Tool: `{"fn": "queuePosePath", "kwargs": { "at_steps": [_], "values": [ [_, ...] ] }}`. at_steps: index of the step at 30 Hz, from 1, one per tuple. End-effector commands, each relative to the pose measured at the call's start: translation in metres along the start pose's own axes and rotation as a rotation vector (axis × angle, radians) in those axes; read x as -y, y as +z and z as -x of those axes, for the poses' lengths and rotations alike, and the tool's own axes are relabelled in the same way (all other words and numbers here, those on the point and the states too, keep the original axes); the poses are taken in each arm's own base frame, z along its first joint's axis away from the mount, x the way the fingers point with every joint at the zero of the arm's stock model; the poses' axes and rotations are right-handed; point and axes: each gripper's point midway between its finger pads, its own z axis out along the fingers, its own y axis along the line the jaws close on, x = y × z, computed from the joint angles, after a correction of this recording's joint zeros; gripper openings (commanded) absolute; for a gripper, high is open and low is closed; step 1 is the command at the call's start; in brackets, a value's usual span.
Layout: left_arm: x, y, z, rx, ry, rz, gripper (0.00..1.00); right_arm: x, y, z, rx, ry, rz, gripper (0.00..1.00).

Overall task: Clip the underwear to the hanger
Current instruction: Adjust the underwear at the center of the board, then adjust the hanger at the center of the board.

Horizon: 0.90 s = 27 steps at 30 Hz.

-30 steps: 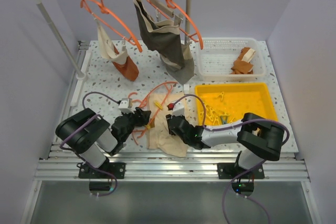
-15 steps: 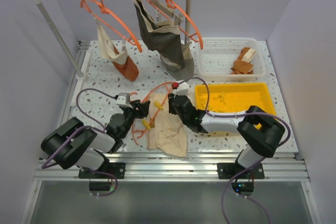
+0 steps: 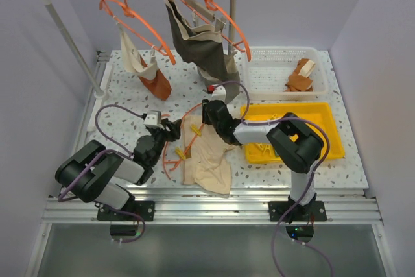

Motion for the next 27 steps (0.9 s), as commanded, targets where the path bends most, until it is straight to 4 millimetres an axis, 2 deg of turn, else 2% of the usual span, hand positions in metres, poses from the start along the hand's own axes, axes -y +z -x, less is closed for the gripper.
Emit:
{"fn": "queuePosePath", "kwargs": {
  "at_steps": [1, 7, 20, 27],
  "values": [
    [-0.001, -0.001, 0.02, 0.078, 0.018, -0.003, 0.61, -0.005, 0.016, 0.005, 0.007, 0.022, 0.001, 0.41],
    [-0.001, -0.005, 0.025, 0.091, 0.011, -0.007, 0.61, -0.003, 0.028, -0.005, -0.023, 0.0, -0.025, 0.41],
    [-0.001, -0.007, 0.026, 0.098, 0.008, -0.009, 0.62, 0.014, 0.024, -0.019, -0.054, 0.004, -0.102, 0.41],
    [-0.001, -0.008, 0.028, 0.103, 0.007, -0.012, 0.62, 0.011, 0.032, -0.021, -0.043, 0.001, -0.097, 0.39]
  ]
}}
